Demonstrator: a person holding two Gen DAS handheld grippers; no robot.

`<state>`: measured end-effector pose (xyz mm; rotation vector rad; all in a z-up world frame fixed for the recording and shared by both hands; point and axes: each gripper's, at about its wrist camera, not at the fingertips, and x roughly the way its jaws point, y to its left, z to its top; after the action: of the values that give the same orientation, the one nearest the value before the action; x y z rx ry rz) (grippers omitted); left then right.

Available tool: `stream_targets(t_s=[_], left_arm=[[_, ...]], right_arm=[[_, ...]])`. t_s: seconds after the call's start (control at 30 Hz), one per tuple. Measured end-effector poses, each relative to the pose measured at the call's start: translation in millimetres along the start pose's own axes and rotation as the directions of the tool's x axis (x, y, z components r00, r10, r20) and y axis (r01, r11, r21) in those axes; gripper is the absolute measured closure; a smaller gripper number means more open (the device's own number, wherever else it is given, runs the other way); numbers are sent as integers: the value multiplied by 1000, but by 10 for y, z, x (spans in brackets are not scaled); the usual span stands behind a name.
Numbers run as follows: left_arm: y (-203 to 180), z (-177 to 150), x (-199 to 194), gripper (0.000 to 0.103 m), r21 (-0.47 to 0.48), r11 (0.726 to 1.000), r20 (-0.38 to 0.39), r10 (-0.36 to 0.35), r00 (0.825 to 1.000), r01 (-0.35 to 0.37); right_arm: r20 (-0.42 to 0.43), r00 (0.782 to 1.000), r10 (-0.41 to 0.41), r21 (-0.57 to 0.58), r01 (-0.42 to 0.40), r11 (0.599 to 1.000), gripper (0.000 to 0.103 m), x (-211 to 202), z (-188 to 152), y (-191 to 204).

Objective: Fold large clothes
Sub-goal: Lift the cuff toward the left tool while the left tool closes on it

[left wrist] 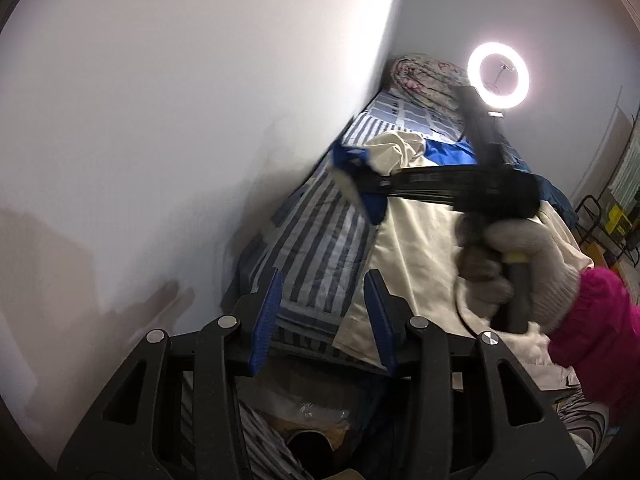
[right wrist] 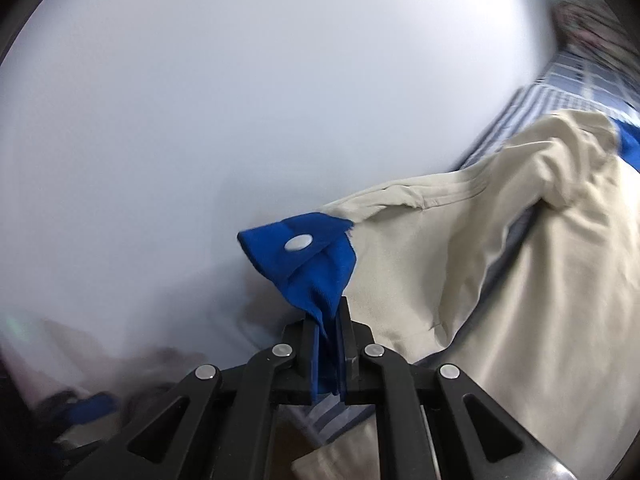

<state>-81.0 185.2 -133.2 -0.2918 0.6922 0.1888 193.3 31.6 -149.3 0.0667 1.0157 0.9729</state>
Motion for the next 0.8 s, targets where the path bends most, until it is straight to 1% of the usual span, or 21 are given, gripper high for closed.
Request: stream_targets(t_s=[0.1, 0.13, 0.23, 0.3, 0.33, 0.37, 0.4, 0.43, 0.47, 0.5, 0.57, 0.6, 0.63, 0.67, 0.7, 0.73, 0.8], left_arm=[[-69, 61, 43, 59, 24, 1000, 7, -20, 1000, 20], [-88, 86, 71, 59, 25, 999, 6, -29, 1000, 29], [-138, 167, 204, 59, 16, 997, -8, -78, 997, 78], [-197, 250, 362, 56, 0, 990, -37, -142, 989, 142], [-231, 280, 433, 50, -7, 985, -53, -172, 984, 171], [-251, 322, 499, 44, -17, 979, -67, -202, 977, 201], [-299, 364, 600, 42, -30, 970, -87, -245, 966, 243], [-334, 390, 684, 38, -38, 963, -105, -270, 957, 267], [-374, 418, 794, 36, -50, 958, -130, -288, 949, 284], [-402, 425, 858, 36, -57, 955, -143, -296, 944, 291], [-497, 464, 1079, 36, -91, 946, -189, -324, 927, 312], [-522, 508, 1165, 36, -103, 942, -203, -333, 921, 318], [-552, 520, 1282, 36, -117, 941, -227, -338, 914, 319], [-581, 527, 1391, 36, -121, 947, -246, -319, 915, 298], [-586, 534, 1458, 36, -119, 953, -254, -302, 919, 280], [-584, 540, 1552, 36, -112, 963, -263, -267, 927, 245], [-550, 531, 1697, 36, -102, 977, -277, -207, 938, 185]], right_arm=[[78, 997, 10, 80, -16, 997, 99, -423, -219, -153], [93, 996, 12, 102, -21, 995, 99, -457, -256, -217], [129, 992, 7, 182, -30, 983, 99, -719, -532, -393], [110, 994, 5, 205, -28, 978, 99, -705, -718, -451], [97, 995, -1, 210, -20, 977, 99, -727, -836, -475], [83, 996, -22, 214, 4, 977, 98, -698, -1021, -403], [61, 997, -42, 211, 28, 977, 96, -570, -1193, -317], [43, 998, -49, 204, 39, 978, 94, -550, -1192, -381], [23, 998, -57, 191, 52, 980, 94, -537, -1242, -388], [6, 998, -65, 177, 63, 982, 91, -537, -1288, -368], [-16, 996, -85, 136, 87, 987, 69, -598, -1336, -331], [-14, 995, -95, 109, 96, 989, 57, -658, -1338, -300], [-9, 995, -101, 84, 101, 991, 55, -685, -1340, -331], [-5, 994, -105, 62, 105, 992, 55, -722, -1377, -328], [3, 993, -120, 45, 120, 992, 55, -806, -1386, -327], [10, 992, -129, 45, 128, 991, 55, -865, -1391, -337], [29, 990, -139, 71, 137, 988, 55, -1000, -1378, -466]])
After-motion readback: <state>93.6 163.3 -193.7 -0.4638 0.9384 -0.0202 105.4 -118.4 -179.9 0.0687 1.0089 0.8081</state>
